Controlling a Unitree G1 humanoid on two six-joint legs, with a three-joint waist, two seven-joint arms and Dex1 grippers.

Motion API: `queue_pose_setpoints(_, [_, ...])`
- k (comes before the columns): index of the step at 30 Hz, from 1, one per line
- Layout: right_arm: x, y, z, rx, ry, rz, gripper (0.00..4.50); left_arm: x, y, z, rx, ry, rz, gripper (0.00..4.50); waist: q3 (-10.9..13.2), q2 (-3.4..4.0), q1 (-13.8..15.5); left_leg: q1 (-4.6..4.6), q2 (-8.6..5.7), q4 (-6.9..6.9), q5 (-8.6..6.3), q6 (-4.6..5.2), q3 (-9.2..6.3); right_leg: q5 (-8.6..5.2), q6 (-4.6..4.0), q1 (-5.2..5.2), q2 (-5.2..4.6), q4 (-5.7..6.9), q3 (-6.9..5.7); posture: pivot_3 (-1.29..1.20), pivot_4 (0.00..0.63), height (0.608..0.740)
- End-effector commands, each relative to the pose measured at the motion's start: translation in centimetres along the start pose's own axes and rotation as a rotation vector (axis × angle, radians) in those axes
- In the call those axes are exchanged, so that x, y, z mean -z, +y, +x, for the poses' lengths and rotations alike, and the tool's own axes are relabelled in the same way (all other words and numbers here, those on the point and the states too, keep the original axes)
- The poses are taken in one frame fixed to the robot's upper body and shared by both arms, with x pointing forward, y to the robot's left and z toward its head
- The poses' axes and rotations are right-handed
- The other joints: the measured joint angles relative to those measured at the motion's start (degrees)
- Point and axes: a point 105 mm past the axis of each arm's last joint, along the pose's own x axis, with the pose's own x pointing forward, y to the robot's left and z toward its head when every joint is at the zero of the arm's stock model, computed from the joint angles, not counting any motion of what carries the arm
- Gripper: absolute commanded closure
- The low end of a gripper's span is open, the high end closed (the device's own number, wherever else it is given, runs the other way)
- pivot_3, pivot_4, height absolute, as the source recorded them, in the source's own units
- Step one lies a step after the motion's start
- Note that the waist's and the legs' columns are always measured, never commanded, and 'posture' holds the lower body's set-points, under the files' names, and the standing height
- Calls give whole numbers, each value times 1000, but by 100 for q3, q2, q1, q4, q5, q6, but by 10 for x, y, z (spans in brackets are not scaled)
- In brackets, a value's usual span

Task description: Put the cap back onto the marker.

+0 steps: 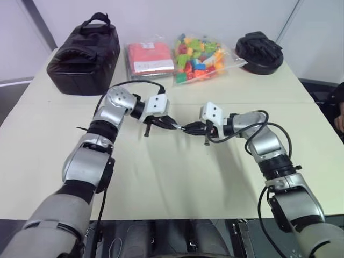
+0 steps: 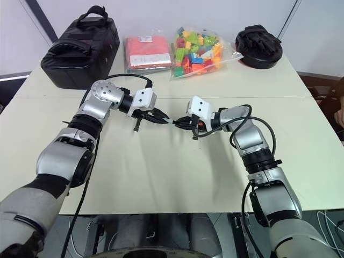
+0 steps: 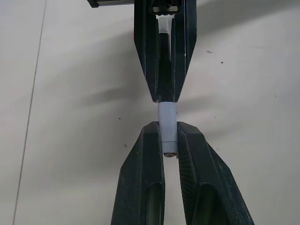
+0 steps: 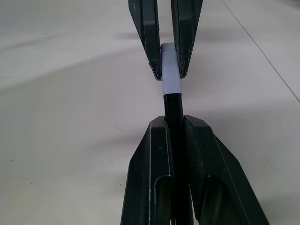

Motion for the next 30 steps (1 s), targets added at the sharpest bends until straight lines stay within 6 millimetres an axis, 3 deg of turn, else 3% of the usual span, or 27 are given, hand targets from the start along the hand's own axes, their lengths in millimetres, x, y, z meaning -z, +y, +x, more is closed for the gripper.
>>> queue_pose_setpoints(1, [-34, -18, -3, 92, -77, -84, 4500, -13, -3, 17, 80, 13, 64, 4452, 0, 0, 0, 0, 0, 0, 0, 0, 0, 0, 0, 0, 0, 0, 0, 0, 150, 740])
queue_pose_setpoints(9, [-44, -31, -10, 139, -48, -82, 4500, -16, 12, 7, -21, 29, 73, 4452, 0, 0, -5, 0, 1, 0, 0, 0, -2, 0, 0, -2, 0, 1, 0, 0, 150, 740])
queue_pose_setpoints(18, [-42, -30, -11, 127, -29, -84, 4500, -15, 17, 3, -73, 13, 57, 4452, 0, 0, 0, 0, 0, 0, 0, 0, 0, 0, 0, -1, -1, 1, 0, 0, 150, 740])
queue_pose_setpoints(22, [-39, -29, -12, 124, -11, -94, 4500, -14, 19, 4, -101, 16, 69, 2744, 0, 0, 10, 0, 0, 0, 0, 0, 0, 0, 0, -1, -1, 1, 0, 0, 150, 740])
queue_pose_setpoints(25, [-36, -29, -15, 124, 0, -97, 4500, -10, 29, 1, -184, 78, 124, 1197, 0, 0, 0, -1, 0, 1, 0, 0, -1, 0, 1, -2, -3, 1, 2, 0, 150, 740])
queue_pose_setpoints(30, [-27, -29, -22, 118, 26, -85, 4500, -8, 41, -10, -284, 93, 108, 1197, 0, 0, -9, 0, 1, 0, -1, 1, -2, 0, 1, -7, 1, 6, 3, 0, 150, 740])
